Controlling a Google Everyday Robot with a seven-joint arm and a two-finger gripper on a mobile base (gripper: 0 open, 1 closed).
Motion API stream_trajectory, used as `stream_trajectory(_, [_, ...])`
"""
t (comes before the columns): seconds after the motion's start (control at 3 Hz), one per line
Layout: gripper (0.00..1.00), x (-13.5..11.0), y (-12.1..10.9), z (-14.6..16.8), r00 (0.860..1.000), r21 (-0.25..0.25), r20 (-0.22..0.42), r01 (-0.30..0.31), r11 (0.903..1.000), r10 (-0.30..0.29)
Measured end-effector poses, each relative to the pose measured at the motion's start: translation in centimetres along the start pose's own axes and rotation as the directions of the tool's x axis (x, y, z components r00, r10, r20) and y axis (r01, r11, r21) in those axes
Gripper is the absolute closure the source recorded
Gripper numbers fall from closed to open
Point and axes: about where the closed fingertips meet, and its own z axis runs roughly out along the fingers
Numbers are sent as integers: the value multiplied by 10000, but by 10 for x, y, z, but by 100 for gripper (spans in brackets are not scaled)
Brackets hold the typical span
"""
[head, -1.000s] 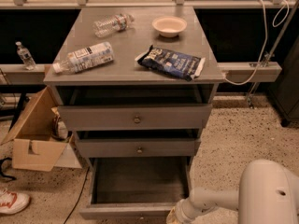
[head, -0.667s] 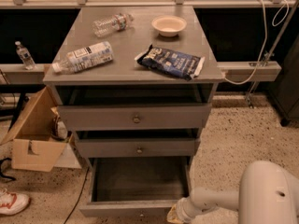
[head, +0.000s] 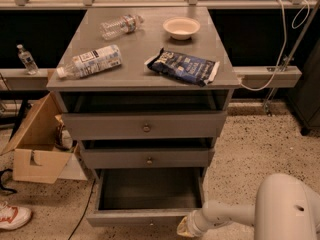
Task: Close bottom drawer
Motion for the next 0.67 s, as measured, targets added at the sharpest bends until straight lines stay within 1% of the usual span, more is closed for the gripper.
stream_trajectory(0.33, [100,-3,-18,2,9996,225,152,215,9995,-218])
stream_trajectory(0.67, [100,-4,-23,3,9993,328,182,318,9990,-324])
